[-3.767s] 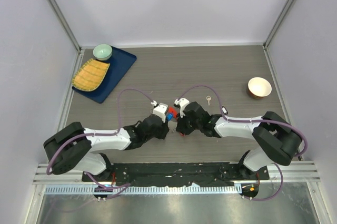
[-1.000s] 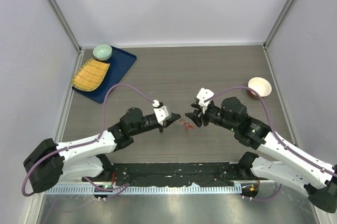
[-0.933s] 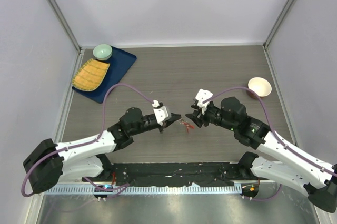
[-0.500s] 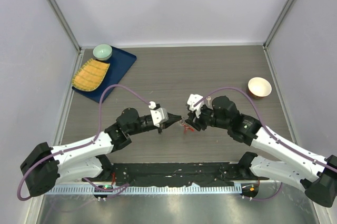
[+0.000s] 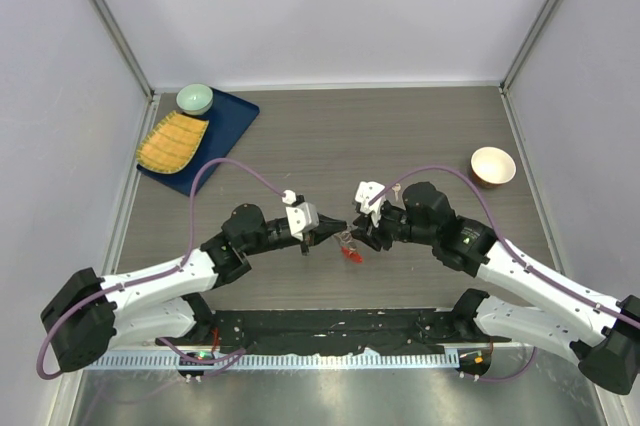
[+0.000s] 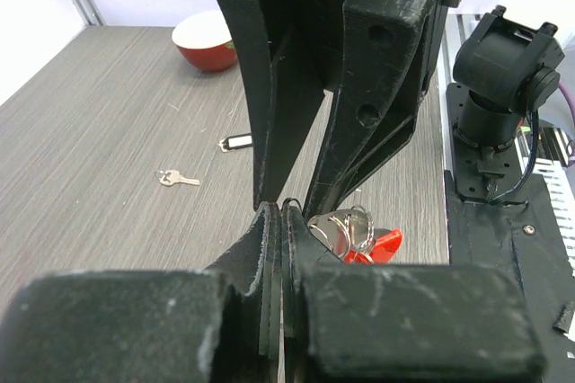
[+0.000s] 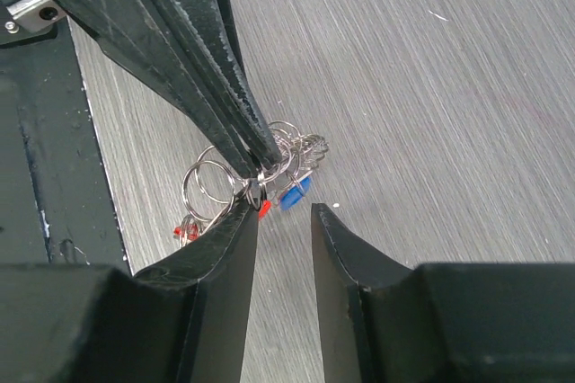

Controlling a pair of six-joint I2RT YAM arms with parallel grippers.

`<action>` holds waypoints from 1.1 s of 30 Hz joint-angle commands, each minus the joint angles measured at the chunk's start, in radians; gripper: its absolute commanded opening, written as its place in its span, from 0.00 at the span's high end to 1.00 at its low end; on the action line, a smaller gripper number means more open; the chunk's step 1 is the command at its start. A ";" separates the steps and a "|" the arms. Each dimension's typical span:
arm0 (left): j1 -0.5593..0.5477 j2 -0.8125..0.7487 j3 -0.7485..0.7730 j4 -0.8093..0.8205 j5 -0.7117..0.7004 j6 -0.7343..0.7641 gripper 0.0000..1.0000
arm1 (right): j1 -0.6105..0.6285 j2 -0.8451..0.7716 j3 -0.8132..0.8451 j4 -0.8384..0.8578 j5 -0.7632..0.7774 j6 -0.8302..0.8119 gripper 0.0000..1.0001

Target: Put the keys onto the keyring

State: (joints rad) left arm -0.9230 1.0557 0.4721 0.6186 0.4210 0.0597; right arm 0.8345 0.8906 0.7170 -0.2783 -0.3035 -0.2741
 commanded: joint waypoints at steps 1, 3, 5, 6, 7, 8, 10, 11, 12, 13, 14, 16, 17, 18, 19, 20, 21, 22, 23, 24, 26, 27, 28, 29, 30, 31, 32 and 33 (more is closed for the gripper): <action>0.001 0.001 0.023 0.109 0.016 -0.015 1.00 | 0.002 0.005 0.044 0.068 -0.071 0.022 0.64; 0.001 0.003 0.020 0.109 0.015 -0.021 1.00 | 0.003 0.002 0.039 0.080 -0.077 0.029 0.67; 0.001 0.012 0.019 0.109 0.015 -0.026 1.00 | 0.003 -0.001 0.032 0.094 -0.077 0.041 0.70; 0.001 0.013 0.017 0.110 0.018 -0.027 1.00 | 0.003 -0.005 0.029 0.109 -0.075 0.047 0.71; 0.001 0.020 0.014 0.113 0.019 -0.034 1.00 | 0.003 -0.005 0.025 0.117 -0.072 0.056 0.73; 0.001 0.023 0.013 0.116 0.022 -0.038 1.00 | 0.003 -0.007 0.019 0.126 -0.069 0.061 0.74; 0.001 0.029 0.004 0.128 0.027 -0.049 1.00 | 0.003 -0.002 0.015 0.148 -0.072 0.072 0.75; 0.001 0.035 0.000 0.132 0.028 -0.052 1.00 | 0.003 0.001 0.009 0.157 -0.074 0.075 0.76; 0.001 0.036 -0.003 0.133 0.032 -0.055 1.00 | 0.003 0.001 0.006 0.171 -0.075 0.078 0.76; 0.001 0.038 -0.007 0.133 0.035 -0.055 1.00 | 0.003 0.004 0.002 0.177 -0.077 0.079 0.76; 0.001 0.041 -0.012 0.133 0.038 -0.055 1.00 | 0.003 0.007 -0.004 0.186 -0.078 0.084 0.76; 0.001 0.041 -0.020 0.133 0.039 -0.086 1.00 | 0.003 0.011 -0.007 0.205 -0.085 0.084 0.76; 0.001 0.041 -0.030 0.133 0.042 -0.095 1.00 | 0.003 0.019 -0.011 0.209 -0.089 0.088 0.76; 0.001 0.040 -0.036 0.133 0.044 -0.103 1.00 | 0.003 0.022 -0.016 0.229 -0.092 0.092 0.76; 0.001 0.040 -0.042 0.133 0.044 -0.107 1.00 | 0.003 0.027 -0.022 0.241 -0.092 0.092 0.77; 0.001 0.038 -0.055 0.132 0.047 -0.112 1.00 | 0.003 0.037 -0.036 0.254 -0.089 0.095 0.80; 0.001 0.041 -0.061 0.132 0.050 -0.124 1.00 | 0.003 0.045 -0.039 0.272 -0.092 0.099 0.81; 0.001 0.043 -0.066 0.129 0.051 -0.127 1.00 | 0.003 0.054 -0.045 0.274 -0.095 0.102 0.81; 0.001 0.044 -0.072 0.127 0.052 -0.133 1.00 | 0.005 0.063 -0.056 0.304 -0.098 0.105 0.82; 0.001 0.049 -0.085 0.127 0.052 -0.141 1.00 | 0.003 0.080 -0.062 0.329 -0.103 0.108 0.85; 0.001 0.058 -0.098 0.132 0.047 -0.150 1.00 | 0.003 0.097 -0.073 0.352 -0.108 0.111 0.89; 0.001 0.062 -0.108 0.133 0.047 -0.161 1.00 | 0.003 0.111 -0.074 0.366 -0.112 0.113 0.91; 0.001 0.070 -0.115 0.133 0.044 -0.165 1.00 | 0.003 0.117 -0.076 0.375 -0.120 0.116 0.94; 0.001 0.073 -0.122 0.136 0.038 -0.169 1.00 | 0.003 0.122 -0.085 0.383 -0.123 0.119 0.96; 0.001 0.075 -0.130 0.141 0.033 -0.175 1.00 | 0.003 0.125 -0.090 0.399 -0.126 0.121 0.98; 0.001 0.075 -0.147 0.145 0.026 -0.178 1.00 | 0.003 0.133 -0.094 0.406 -0.126 0.122 0.99; 0.001 0.075 -0.154 0.147 0.001 -0.178 1.00 | 0.003 0.136 -0.102 0.412 -0.125 0.122 0.99; 0.001 0.072 -0.162 0.145 -0.010 -0.179 1.00 | 0.002 0.140 -0.106 0.412 -0.125 0.122 0.99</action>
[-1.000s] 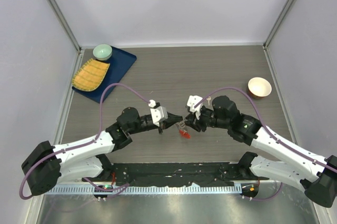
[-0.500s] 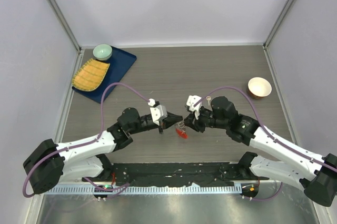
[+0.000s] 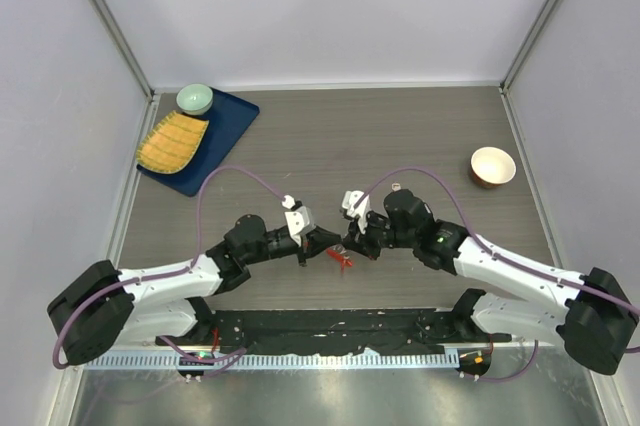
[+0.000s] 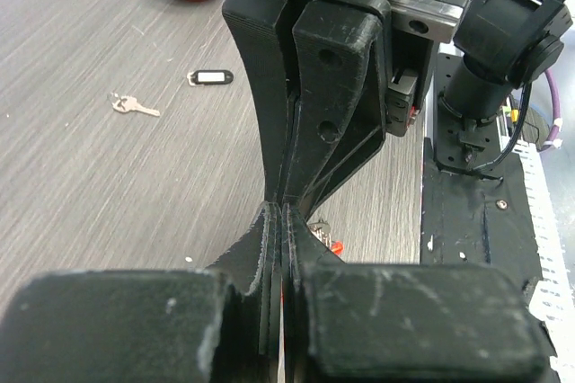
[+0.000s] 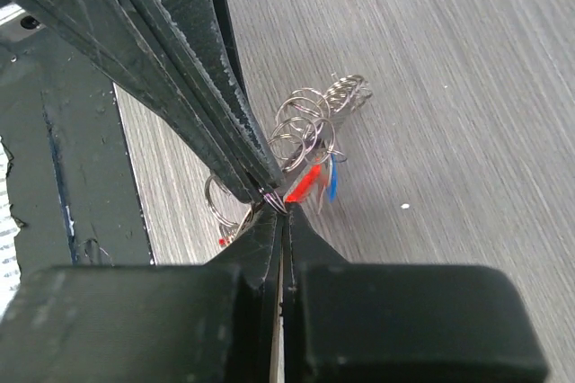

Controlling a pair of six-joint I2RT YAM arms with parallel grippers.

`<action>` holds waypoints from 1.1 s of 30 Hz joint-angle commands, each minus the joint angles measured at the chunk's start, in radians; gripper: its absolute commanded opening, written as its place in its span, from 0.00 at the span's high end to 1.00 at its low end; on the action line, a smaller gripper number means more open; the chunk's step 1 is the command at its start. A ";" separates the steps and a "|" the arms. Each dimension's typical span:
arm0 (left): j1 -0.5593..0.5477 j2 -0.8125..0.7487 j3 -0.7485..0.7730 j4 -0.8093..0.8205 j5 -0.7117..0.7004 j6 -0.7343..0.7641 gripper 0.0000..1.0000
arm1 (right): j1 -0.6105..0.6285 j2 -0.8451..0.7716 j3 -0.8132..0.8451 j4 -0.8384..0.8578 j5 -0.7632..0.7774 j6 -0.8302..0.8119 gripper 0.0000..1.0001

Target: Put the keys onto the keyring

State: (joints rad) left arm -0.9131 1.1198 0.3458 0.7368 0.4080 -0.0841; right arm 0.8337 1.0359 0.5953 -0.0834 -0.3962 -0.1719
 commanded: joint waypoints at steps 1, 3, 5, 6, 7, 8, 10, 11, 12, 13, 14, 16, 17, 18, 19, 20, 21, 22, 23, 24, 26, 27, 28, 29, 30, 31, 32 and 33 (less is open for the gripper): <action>-0.009 0.006 -0.051 0.020 -0.011 -0.037 1.00 | 0.004 0.003 0.012 0.217 -0.030 0.018 0.99; -0.007 -0.009 -0.062 0.003 -0.046 -0.040 1.00 | 0.004 0.012 0.006 0.214 -0.030 0.015 0.99; -0.009 -0.035 -0.067 -0.039 -0.058 -0.046 0.99 | 0.004 0.027 0.006 0.205 -0.036 0.011 0.99; -0.009 -0.047 -0.067 -0.053 -0.058 -0.048 0.98 | 0.004 0.030 0.006 0.200 -0.039 0.008 0.99; -0.009 -0.058 -0.068 -0.078 -0.061 -0.052 0.97 | 0.004 0.035 0.006 0.198 -0.043 0.006 0.99; -0.009 -0.069 -0.073 -0.091 -0.064 -0.062 0.95 | 0.004 0.042 0.006 0.198 -0.047 0.005 0.99; -0.009 -0.098 -0.079 -0.126 -0.078 -0.075 0.91 | 0.004 0.050 0.004 0.198 -0.052 0.005 0.99; -0.009 -0.110 -0.083 -0.138 -0.084 -0.083 0.84 | 0.004 0.059 0.008 0.197 -0.053 0.003 0.99; -0.009 -0.129 -0.093 -0.149 -0.093 -0.103 0.79 | 0.004 0.064 0.009 0.195 -0.059 -0.001 0.99; -0.007 -0.139 -0.100 -0.155 -0.104 -0.115 0.74 | 0.004 0.067 0.009 0.194 -0.061 -0.003 0.99; -0.009 -0.150 -0.108 -0.158 -0.112 -0.124 0.67 | 0.004 0.072 0.008 0.194 -0.064 -0.005 0.99; -0.009 -0.179 -0.125 -0.166 -0.138 -0.152 0.67 | 0.004 0.084 0.005 0.197 -0.064 -0.006 0.99; -0.010 -0.184 -0.128 -0.174 -0.150 -0.157 0.69 | 0.005 0.088 0.001 0.203 -0.066 -0.006 0.99; -0.007 -0.189 -0.125 -0.206 -0.172 -0.167 0.69 | 0.004 0.098 -0.002 0.205 -0.066 -0.005 0.99; -0.009 -0.195 -0.122 -0.227 -0.219 -0.170 0.69 | 0.005 0.104 -0.002 0.209 -0.055 0.008 0.99; -0.009 -0.201 -0.119 -0.247 -0.233 -0.174 0.68 | 0.004 0.108 -0.002 0.211 -0.046 0.015 0.99; -0.009 -0.202 -0.116 -0.266 -0.250 -0.177 0.65 | 0.004 0.113 -0.003 0.211 -0.029 0.026 0.99; -0.009 -0.207 -0.101 -0.308 -0.273 -0.189 0.59 | 0.005 0.121 -0.005 0.209 0.009 0.044 0.99; -0.009 -0.207 -0.091 -0.335 -0.311 -0.192 0.52 | 0.005 0.124 -0.003 0.202 0.040 0.086 0.98; -0.009 -0.204 -0.076 -0.399 -0.333 -0.197 0.50 | 0.002 0.128 -0.002 0.191 0.069 0.109 0.95; -0.009 -0.184 -0.039 -0.456 -0.391 -0.250 0.48 | 0.004 0.139 0.000 0.157 0.158 0.168 0.83; -0.009 -0.173 -0.030 -0.494 -0.440 -0.270 0.48 | 0.005 0.141 -0.002 0.148 0.183 0.195 0.81; -0.009 -0.164 -0.021 -0.511 -0.451 -0.281 0.48 | 0.004 0.139 -0.005 0.143 0.210 0.213 0.78; -0.009 -0.143 -0.002 -0.523 -0.468 -0.316 0.47 | 0.004 0.136 -0.014 0.140 0.253 0.257 0.70; -0.009 -0.132 0.004 -0.545 -0.521 -0.339 0.47 | 0.002 0.130 -0.018 0.140 0.279 0.277 0.64; -0.009 -0.121 0.015 -0.563 -0.558 -0.356 0.45 | -0.001 0.125 -0.022 0.139 0.299 0.299 0.59; -0.009 -0.104 0.036 -0.580 -0.584 -0.371 0.45 | -0.004 0.116 -0.025 0.134 0.331 0.313 0.53; -0.007 -0.077 0.051 -0.609 -0.628 -0.375 0.45 | -0.007 0.110 -0.025 0.131 0.347 0.342 0.51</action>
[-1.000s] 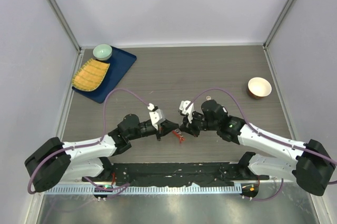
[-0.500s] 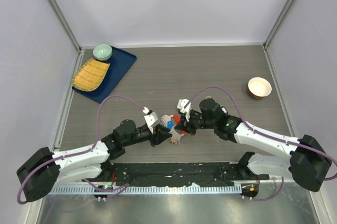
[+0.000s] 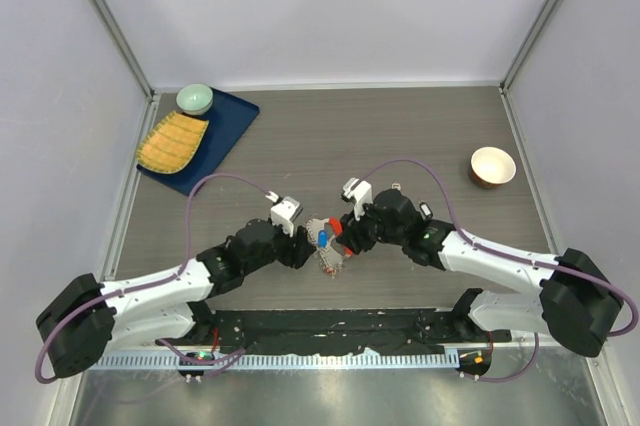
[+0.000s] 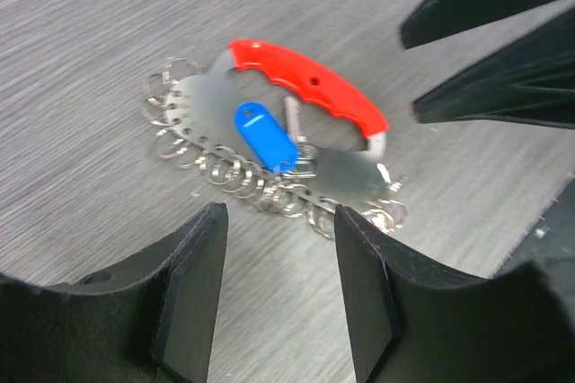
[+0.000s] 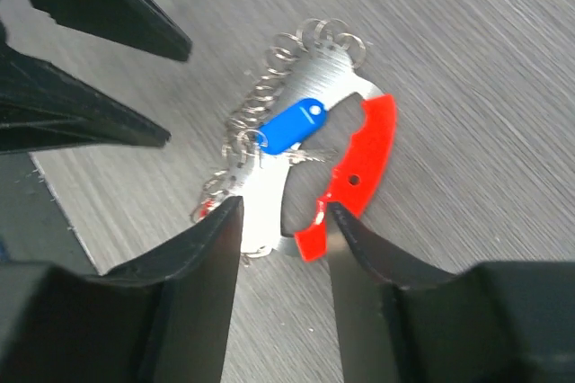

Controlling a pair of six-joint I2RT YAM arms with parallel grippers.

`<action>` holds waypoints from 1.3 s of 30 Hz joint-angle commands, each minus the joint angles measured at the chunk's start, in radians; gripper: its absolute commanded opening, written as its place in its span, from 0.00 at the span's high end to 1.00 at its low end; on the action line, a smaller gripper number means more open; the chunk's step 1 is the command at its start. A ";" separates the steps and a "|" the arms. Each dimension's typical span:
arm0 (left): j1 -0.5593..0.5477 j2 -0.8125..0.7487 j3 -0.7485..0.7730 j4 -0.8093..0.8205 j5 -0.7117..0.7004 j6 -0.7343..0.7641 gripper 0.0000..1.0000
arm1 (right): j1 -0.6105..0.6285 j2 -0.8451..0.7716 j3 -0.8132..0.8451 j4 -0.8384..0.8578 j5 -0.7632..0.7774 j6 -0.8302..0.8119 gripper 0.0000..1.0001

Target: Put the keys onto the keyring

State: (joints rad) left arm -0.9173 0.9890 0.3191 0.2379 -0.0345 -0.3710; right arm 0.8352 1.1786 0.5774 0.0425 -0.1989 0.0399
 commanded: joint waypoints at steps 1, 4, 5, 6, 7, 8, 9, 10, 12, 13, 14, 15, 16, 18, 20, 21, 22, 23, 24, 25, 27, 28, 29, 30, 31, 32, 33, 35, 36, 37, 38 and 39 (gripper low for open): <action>-0.003 0.071 0.090 -0.123 -0.203 -0.091 0.45 | -0.016 -0.036 -0.005 0.000 0.167 0.143 0.48; 0.037 0.134 0.136 -0.149 -0.208 -0.123 0.45 | -0.036 -0.045 0.001 -0.012 0.196 0.189 0.35; 0.053 0.149 0.146 -0.149 -0.190 -0.135 0.46 | -0.042 -0.046 0.006 -0.018 0.196 0.199 0.32; 0.093 0.164 0.152 -0.135 -0.168 -0.152 0.46 | -0.048 -0.045 0.007 -0.018 0.196 0.209 0.27; 0.109 0.190 0.153 -0.126 -0.121 -0.160 0.46 | -0.059 -0.046 0.006 -0.016 0.196 0.225 0.25; 0.123 0.203 0.158 -0.120 -0.108 -0.167 0.46 | -0.064 -0.045 0.006 -0.016 0.194 0.232 0.23; 0.135 0.215 0.161 -0.112 -0.099 -0.174 0.47 | -0.067 -0.042 0.007 -0.018 0.191 0.238 0.22; 0.136 0.235 0.170 -0.108 -0.082 -0.174 0.47 | -0.068 -0.040 0.006 -0.016 0.187 0.239 0.18; 0.138 0.250 0.176 -0.095 -0.053 -0.172 0.47 | -0.070 -0.036 0.003 -0.016 0.185 0.241 0.15; 0.140 0.261 0.173 -0.092 -0.053 -0.178 0.47 | -0.070 -0.034 0.002 -0.016 0.184 0.241 0.12; 0.143 0.266 0.172 -0.088 -0.056 -0.181 0.47 | -0.070 -0.033 -0.002 -0.010 0.185 0.244 0.11; 0.158 0.269 0.170 -0.080 -0.061 -0.190 0.46 | -0.070 -0.033 -0.005 -0.006 0.184 0.245 0.10; 0.169 0.270 0.169 -0.077 -0.067 -0.198 0.47 | -0.071 -0.033 -0.008 0.000 0.184 0.250 0.09; 0.204 0.275 0.175 -0.062 -0.073 -0.229 0.47 | -0.071 -0.033 -0.022 0.042 0.171 0.270 0.08; 0.215 0.280 0.185 -0.045 -0.082 -0.252 0.49 | -0.071 -0.031 -0.028 0.083 0.167 0.291 0.07; 0.216 0.290 0.192 -0.028 -0.094 -0.256 0.50 | -0.071 -0.028 -0.031 0.091 0.164 0.311 0.07; 0.216 0.301 0.199 -0.022 -0.102 -0.261 0.50 | -0.071 -0.027 -0.031 0.097 0.156 0.316 0.06; 0.216 0.312 0.205 -0.017 -0.110 -0.267 0.52 | -0.073 -0.025 -0.033 0.111 0.145 0.321 0.05; 0.218 0.336 0.222 -0.012 -0.120 -0.282 0.53 | -0.071 -0.020 -0.031 0.111 0.136 0.325 0.05; 0.216 0.347 0.230 -0.011 -0.137 -0.292 0.56 | -0.071 -0.019 -0.030 0.111 0.136 0.325 0.05; 0.218 0.382 0.244 0.006 -0.145 -0.313 0.60 | -0.071 -0.014 -0.033 0.112 0.150 0.333 0.05; 0.216 0.390 0.247 0.012 -0.146 -0.319 0.64 | -0.071 -0.013 -0.036 0.115 0.145 0.336 0.05; 0.218 0.399 0.248 0.018 -0.151 -0.328 0.66 | -0.070 -0.013 -0.039 0.125 0.139 0.337 0.05; 0.218 0.413 0.248 0.030 -0.156 -0.345 0.68 | -0.071 -0.014 -0.042 0.129 0.135 0.339 0.05; 0.216 0.422 0.248 0.037 -0.165 -0.351 0.71 | -0.071 -0.017 -0.047 0.132 0.135 0.342 0.05; 0.216 0.431 0.250 0.047 -0.163 -0.356 0.71 | -0.073 -0.019 -0.048 0.137 0.133 0.341 0.05; 0.216 0.439 0.252 0.051 -0.165 -0.364 0.72 | -0.071 -0.023 -0.050 0.140 0.133 0.342 0.05; 0.216 0.470 0.262 0.052 -0.157 -0.368 0.74 | -0.071 -0.023 -0.053 0.140 0.141 0.338 0.05; 0.216 0.482 0.265 0.054 -0.154 -0.371 0.75 | -0.070 -0.025 -0.051 0.138 0.142 0.334 0.05; 0.216 0.505 0.273 0.052 -0.151 -0.381 0.77 | -0.070 -0.025 -0.051 0.135 0.144 0.330 0.05; 0.216 0.510 0.275 0.052 -0.148 -0.384 0.78 | -0.073 -0.025 -0.053 0.134 0.144 0.330 0.05; 0.218 0.514 0.276 0.052 -0.150 -0.387 0.78 | -0.071 -0.025 -0.053 0.134 0.144 0.330 0.06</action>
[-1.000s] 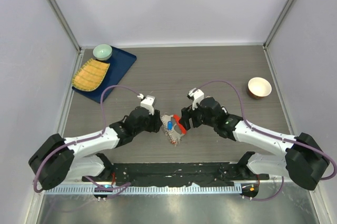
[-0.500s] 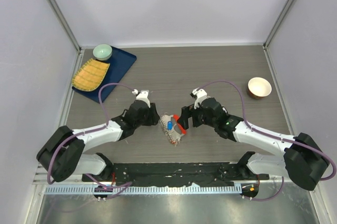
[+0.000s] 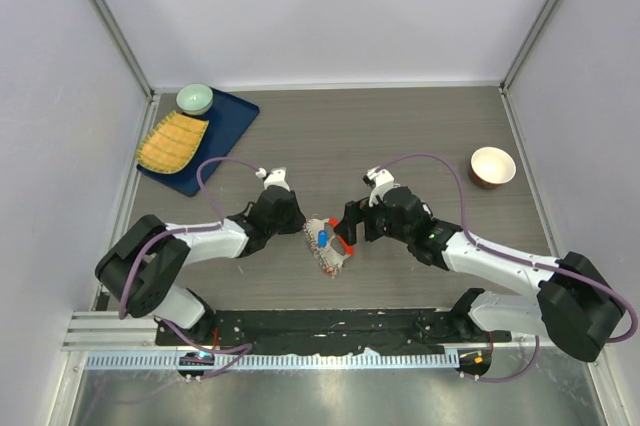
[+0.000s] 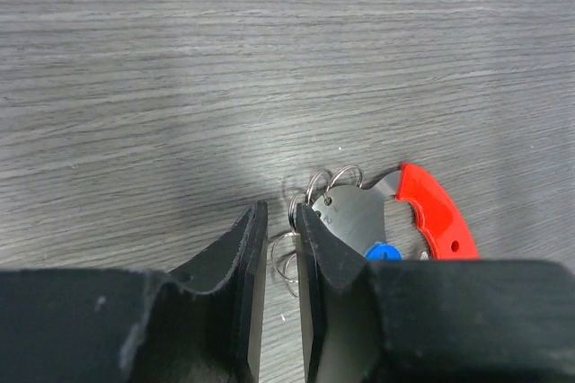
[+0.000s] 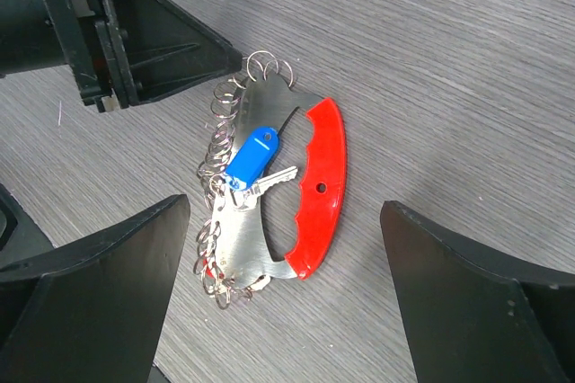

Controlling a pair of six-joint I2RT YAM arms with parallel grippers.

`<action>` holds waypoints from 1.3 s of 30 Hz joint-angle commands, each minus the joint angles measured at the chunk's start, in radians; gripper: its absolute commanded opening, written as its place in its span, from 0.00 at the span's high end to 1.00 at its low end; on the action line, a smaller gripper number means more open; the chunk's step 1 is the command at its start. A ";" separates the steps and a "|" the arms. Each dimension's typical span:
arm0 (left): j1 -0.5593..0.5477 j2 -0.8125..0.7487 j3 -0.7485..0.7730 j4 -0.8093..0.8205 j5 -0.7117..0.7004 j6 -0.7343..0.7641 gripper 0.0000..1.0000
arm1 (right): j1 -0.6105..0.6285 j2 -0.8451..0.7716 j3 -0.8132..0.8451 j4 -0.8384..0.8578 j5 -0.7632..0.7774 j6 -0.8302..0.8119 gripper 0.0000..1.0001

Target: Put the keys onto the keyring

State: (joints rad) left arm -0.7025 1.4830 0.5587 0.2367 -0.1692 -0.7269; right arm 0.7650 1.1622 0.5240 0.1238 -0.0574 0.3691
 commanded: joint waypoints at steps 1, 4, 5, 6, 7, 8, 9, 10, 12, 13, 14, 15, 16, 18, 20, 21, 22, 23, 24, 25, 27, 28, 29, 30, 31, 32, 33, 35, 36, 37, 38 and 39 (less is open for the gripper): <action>0.003 0.026 0.035 0.053 -0.013 -0.034 0.78 | -0.001 -0.006 0.001 0.051 0.002 -0.001 0.06; 0.001 0.025 0.030 0.061 0.002 -0.042 0.79 | -0.001 -0.010 -0.001 0.050 0.005 -0.002 0.06; 0.003 0.023 0.026 0.067 0.010 -0.049 0.78 | -0.001 -0.007 -0.001 0.048 0.007 -0.004 0.06; 0.001 0.022 0.024 0.069 0.019 -0.054 0.79 | -0.001 -0.007 -0.001 0.048 0.007 -0.002 0.06; 0.001 0.022 0.023 0.069 0.023 -0.055 0.79 | 0.000 -0.006 0.001 0.050 0.008 -0.004 0.05; 0.003 0.019 0.021 0.067 0.028 -0.062 0.79 | -0.001 -0.006 -0.001 0.048 0.010 -0.006 0.06; 0.003 0.017 0.017 0.066 0.034 -0.063 0.79 | -0.001 -0.004 0.001 0.050 0.011 -0.006 0.06; 0.003 0.017 0.015 0.069 0.036 -0.065 0.79 | -0.001 -0.002 -0.001 0.048 0.011 -0.006 0.06; 0.003 0.019 0.012 0.070 0.036 -0.065 0.80 | -0.001 -0.002 -0.002 0.048 0.011 -0.007 0.06; 0.001 0.022 0.013 0.070 0.036 -0.065 0.80 | -0.001 -0.001 -0.002 0.048 0.011 -0.007 0.06; 0.003 0.025 0.015 0.069 0.037 -0.065 0.80 | -0.001 -0.002 -0.001 0.048 0.011 -0.007 0.06; 0.001 0.033 0.017 0.069 0.040 -0.068 0.80 | -0.001 -0.002 -0.002 0.048 0.010 -0.007 0.05; 0.001 0.034 0.018 0.069 0.046 -0.069 0.80 | -0.001 -0.004 -0.002 0.048 0.010 -0.007 0.05; 0.001 0.040 0.020 0.069 0.050 -0.074 0.82 | -0.001 -0.009 -0.004 0.048 0.010 -0.007 0.06; 0.001 0.040 0.018 0.067 0.053 -0.075 0.83 | -0.001 -0.012 -0.007 0.048 0.011 -0.007 0.06; 0.001 0.039 0.018 0.066 0.054 -0.077 0.84 | -0.001 -0.013 -0.007 0.048 0.011 -0.009 0.06; 0.003 0.033 0.015 0.064 0.056 -0.078 0.85 | -0.001 -0.016 -0.010 0.046 0.011 -0.009 0.06; 0.001 0.028 0.014 0.062 0.054 -0.078 0.87 | -0.001 -0.016 -0.010 0.046 0.010 -0.009 0.06; 0.003 0.023 0.012 0.062 0.056 -0.078 0.89 | 0.000 -0.018 -0.009 0.048 0.010 -0.007 0.06; 0.003 0.019 0.010 0.058 0.057 -0.075 0.90 | -0.003 -0.018 -0.012 0.046 0.010 -0.009 0.06; 0.003 0.007 0.009 0.052 0.057 -0.069 0.94 | -0.001 -0.019 -0.012 0.048 0.008 -0.009 0.06; 0.001 0.002 0.010 0.044 0.060 -0.066 0.94 | -0.001 -0.019 -0.010 0.050 0.008 -0.009 0.06; 0.001 -0.010 0.013 0.041 0.062 -0.057 0.96 | -0.001 -0.024 -0.009 0.050 0.005 -0.010 0.06; 0.003 -0.015 0.015 0.038 0.071 -0.052 1.00 | -0.001 -0.025 -0.010 0.050 0.005 -0.013 0.06; 0.003 -0.023 0.018 0.032 0.077 -0.043 1.00 | -0.001 -0.030 -0.009 0.050 0.005 -0.018 0.06; 0.001 -0.035 0.035 0.024 0.083 -0.020 1.00 | -0.001 -0.042 -0.006 0.045 0.005 -0.022 0.06; 0.001 -0.043 0.046 0.015 0.103 -0.002 1.00 | 0.000 -0.050 -0.002 0.043 0.005 -0.038 0.06; 0.001 -0.050 0.078 -0.031 0.126 0.070 1.00 | -0.001 -0.085 0.004 0.039 0.004 -0.064 0.06; 0.001 -0.053 0.116 -0.049 0.155 0.099 1.00 | -0.001 -0.096 0.011 0.037 0.005 -0.094 0.06; 0.003 -0.053 0.142 -0.095 0.166 0.128 1.00 | -0.001 -0.110 0.013 0.037 0.005 -0.111 0.06; 0.001 -0.050 0.164 -0.115 0.181 0.164 1.00 | -0.001 -0.120 0.016 0.036 0.010 -0.128 0.06; 0.001 -0.047 0.202 -0.129 0.210 0.222 1.00 | -0.001 -0.148 0.019 0.036 0.011 -0.146 0.06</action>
State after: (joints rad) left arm -0.7021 1.4681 0.6342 0.1658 -0.0509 -0.6861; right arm 0.7647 1.0946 0.5159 0.1257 -0.0570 0.3115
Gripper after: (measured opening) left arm 0.014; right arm 0.941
